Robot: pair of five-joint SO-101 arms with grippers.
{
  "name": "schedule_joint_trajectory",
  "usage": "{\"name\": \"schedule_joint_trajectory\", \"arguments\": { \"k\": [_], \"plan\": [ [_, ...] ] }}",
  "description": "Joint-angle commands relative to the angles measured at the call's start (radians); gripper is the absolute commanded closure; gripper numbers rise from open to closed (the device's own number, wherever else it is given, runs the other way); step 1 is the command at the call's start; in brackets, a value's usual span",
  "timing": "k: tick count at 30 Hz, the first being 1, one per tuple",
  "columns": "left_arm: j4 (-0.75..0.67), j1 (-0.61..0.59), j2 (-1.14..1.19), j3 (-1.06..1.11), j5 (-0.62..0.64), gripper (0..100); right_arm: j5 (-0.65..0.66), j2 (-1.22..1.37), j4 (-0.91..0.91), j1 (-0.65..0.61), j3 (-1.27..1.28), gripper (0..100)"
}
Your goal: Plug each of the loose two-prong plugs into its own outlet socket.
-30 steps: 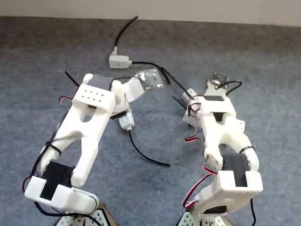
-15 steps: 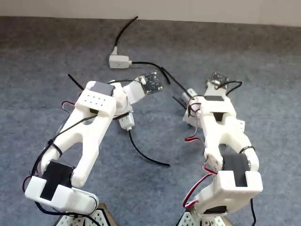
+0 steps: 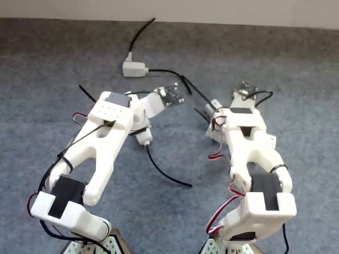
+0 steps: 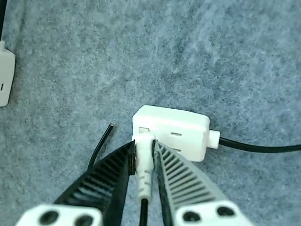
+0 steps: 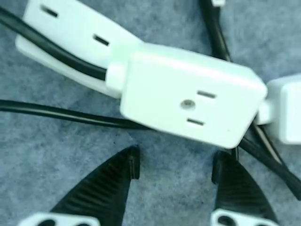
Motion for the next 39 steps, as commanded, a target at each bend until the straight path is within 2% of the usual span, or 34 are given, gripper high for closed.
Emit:
{"name": "schedule_joint_trajectory", "arguments": {
  "k": [1,8,15,19,27,32,39],
  "plan": [
    [0.0,0.01,0.013,-0.007,-0.006,99,-0.009,0.01,-0.05,0.024,0.002,75.2],
    [-0.002,0.073,0.018,-0.01,0.041,99,-0.009,0.01,-0.05,0.024,0.002,75.2],
    [0.006,0.248,0.016,-0.001,0.117,99,-0.009,0.01,-0.05,0.027,0.002,75.2],
    [0.078,0.312,0.01,-0.001,0.117,99,-0.009,0.01,-0.05,0.033,0.002,75.2],
    [0.206,0.329,0.008,-0.001,0.117,99,-0.029,0.008,-0.058,0.166,-0.005,75.2],
    [0.244,0.358,0.007,-0.001,0.129,99,-0.15,0.008,-0.105,0.297,-0.005,75.2],
    [0.276,0.499,0.008,-0.001,0.166,99,-0.27,0.01,-0.122,0.427,-0.004,75.2]
  ]
}}
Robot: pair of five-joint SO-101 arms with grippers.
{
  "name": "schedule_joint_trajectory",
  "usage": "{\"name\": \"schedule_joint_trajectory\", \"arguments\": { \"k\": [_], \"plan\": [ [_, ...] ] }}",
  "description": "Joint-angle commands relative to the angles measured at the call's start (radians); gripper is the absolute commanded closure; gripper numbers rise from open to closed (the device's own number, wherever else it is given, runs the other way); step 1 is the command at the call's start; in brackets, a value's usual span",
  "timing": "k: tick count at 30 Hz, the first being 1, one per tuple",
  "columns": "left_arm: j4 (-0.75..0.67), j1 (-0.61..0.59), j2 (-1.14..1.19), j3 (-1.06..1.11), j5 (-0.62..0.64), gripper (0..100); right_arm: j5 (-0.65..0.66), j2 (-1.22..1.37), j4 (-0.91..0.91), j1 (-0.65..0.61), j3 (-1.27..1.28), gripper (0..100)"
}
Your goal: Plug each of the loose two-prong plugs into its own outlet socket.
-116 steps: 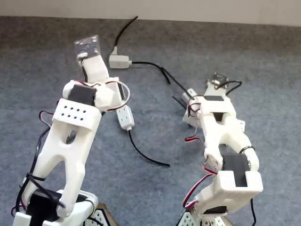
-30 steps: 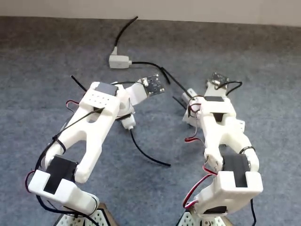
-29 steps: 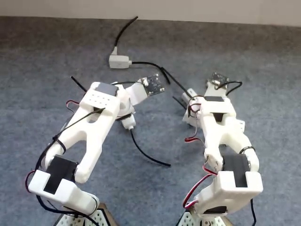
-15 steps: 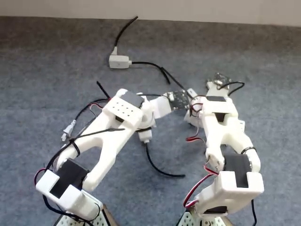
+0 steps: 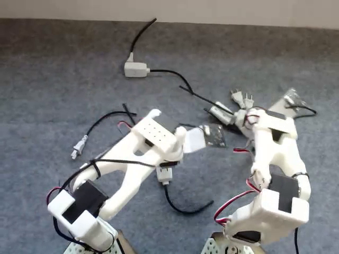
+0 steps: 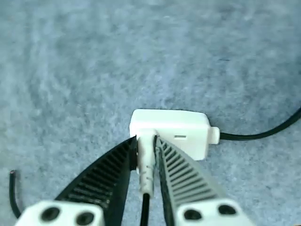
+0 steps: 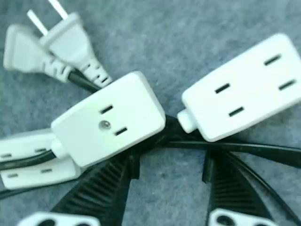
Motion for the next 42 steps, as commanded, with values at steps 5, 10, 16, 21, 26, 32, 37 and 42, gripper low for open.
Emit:
{"name": "schedule_joint_trajectory", "arguments": {
  "k": [5,10,16,21,26,32,37,42],
  "plan": [
    [-0.038,0.104,0.001,0.022,0.057,99,-0.109,0.008,-0.019,0.145,-0.002,75.2],
    [-0.176,0.081,0.001,0.151,0.057,99,-0.11,0.008,-0.019,0.145,-0.002,75.2],
    [-0.086,0.07,-0.01,0.082,0.057,98,-0.104,0.008,-0.019,0.143,-0.002,75.2],
    [0.126,-0.008,-0.012,-0.137,0.058,89,-0.103,0.008,-0.019,0.128,-0.001,75.2],
    [0.308,-0.053,-0.012,-0.384,0.146,84,-0.103,0.008,-0.019,0.125,-0.001,75.2],
    [0.439,-0.088,-0.008,-0.615,0.354,84,-0.103,0.008,-0.019,0.124,-0.001,75.2],
    [0.446,-0.119,-0.001,-0.621,0.733,84,-0.103,0.008,-0.019,0.122,-0.001,75.2],
    [0.448,-0.105,-0.001,-0.524,1.142,84,-0.087,0.008,-0.019,0.099,-0.001,75.2]
  ]
}}
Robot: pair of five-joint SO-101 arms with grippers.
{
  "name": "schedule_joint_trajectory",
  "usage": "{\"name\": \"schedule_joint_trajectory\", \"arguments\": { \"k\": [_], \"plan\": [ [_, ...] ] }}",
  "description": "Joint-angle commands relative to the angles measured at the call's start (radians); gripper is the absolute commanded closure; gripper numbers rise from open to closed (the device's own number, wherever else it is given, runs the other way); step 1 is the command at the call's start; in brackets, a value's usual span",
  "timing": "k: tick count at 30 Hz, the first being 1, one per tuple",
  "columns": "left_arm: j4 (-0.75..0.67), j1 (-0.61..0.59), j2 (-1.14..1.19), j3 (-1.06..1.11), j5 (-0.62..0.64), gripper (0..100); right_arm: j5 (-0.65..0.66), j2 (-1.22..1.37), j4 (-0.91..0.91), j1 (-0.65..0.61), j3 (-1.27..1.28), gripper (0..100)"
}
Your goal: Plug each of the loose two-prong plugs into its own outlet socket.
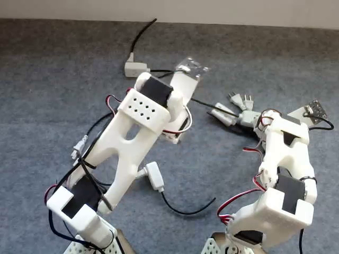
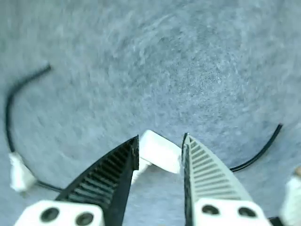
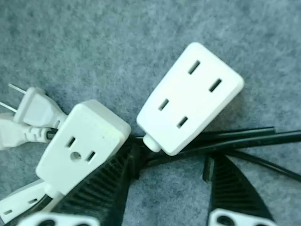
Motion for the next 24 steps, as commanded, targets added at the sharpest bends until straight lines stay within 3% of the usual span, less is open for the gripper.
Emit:
{"name": "schedule_joint_trajectory", "arguments": {
  "k": [1,6,11,24],
  "plan": [
    [0.008,0.012,-0.007,0.071,0.402,84,0.038,0.004,-0.007,0.012,0.007,75.2],
    [0.006,0.042,-0.015,0.193,0.712,84,0.098,0.004,-0.008,-0.015,0.007,75.2],
    [0.008,0.073,-0.016,0.259,0.893,84,0.11,0.004,-0.008,-0.019,0.007,75.2],
    [-0.014,0.065,-0.007,0.444,0.934,84,0.11,0.004,-0.008,-0.028,0.007,75.2]
  ]
}}
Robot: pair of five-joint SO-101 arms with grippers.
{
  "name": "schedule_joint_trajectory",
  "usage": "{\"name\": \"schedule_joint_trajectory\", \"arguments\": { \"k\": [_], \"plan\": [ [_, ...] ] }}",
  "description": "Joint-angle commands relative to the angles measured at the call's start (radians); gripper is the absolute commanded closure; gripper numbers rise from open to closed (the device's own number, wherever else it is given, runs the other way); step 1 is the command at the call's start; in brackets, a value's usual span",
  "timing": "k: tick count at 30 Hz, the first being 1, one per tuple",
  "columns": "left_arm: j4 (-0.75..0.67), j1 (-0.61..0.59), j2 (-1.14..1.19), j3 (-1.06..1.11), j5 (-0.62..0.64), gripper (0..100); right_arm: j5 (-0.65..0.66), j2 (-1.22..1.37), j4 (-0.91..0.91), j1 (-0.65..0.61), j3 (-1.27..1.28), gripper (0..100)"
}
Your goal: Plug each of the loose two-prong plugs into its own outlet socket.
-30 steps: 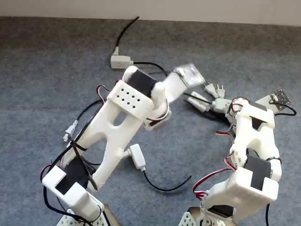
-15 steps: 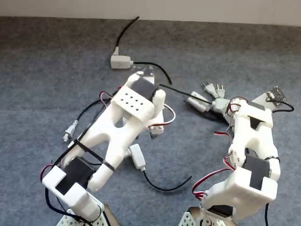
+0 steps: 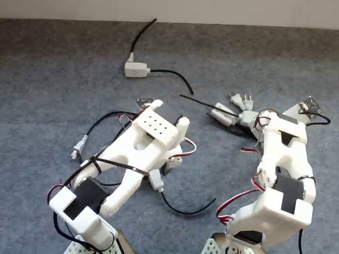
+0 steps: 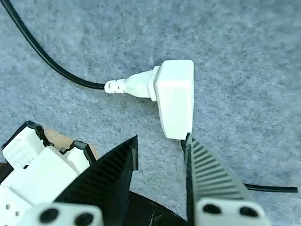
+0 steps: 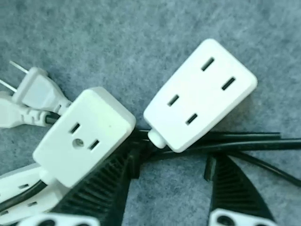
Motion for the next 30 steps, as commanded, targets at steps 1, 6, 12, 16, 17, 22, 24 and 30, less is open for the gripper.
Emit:
{"name": "schedule_joint_trajectory", "arguments": {
  "k": [1,6,12,16,17,22,24,30],
  "plan": [
    [-0.028,0.002,-0.007,0.042,0.009,84,0.017,0.007,-0.008,-0.007,-0.001,75.2],
    [-0.247,-0.019,-0.005,0.188,0.003,84,0.017,0.007,-0.008,-0.012,-0.001,75.2],
    [-0.58,-0.024,-0.005,0.364,0.002,84,0.017,0.007,-0.036,-0.012,0.002,75.2],
    [-0.609,-0.024,-0.007,0.387,-0.044,84,0.017,0.007,-0.038,-0.012,0.004,75.2],
    [-0.609,-0.024,-0.007,0.389,-0.094,84,0.017,0.007,-0.038,-0.012,0.004,75.2],
    [-0.615,-0.036,-0.007,0.39,-0.233,84,0.017,0.007,-0.038,-0.012,0.005,75.2],
    [-0.617,-0.059,-0.005,0.39,-0.212,84,0.017,0.007,-0.038,-0.012,0.005,75.2],
    [-0.609,-0.157,-0.005,0.394,-0.212,84,0.017,0.007,-0.038,-0.012,0.005,75.2]
  ]
}}
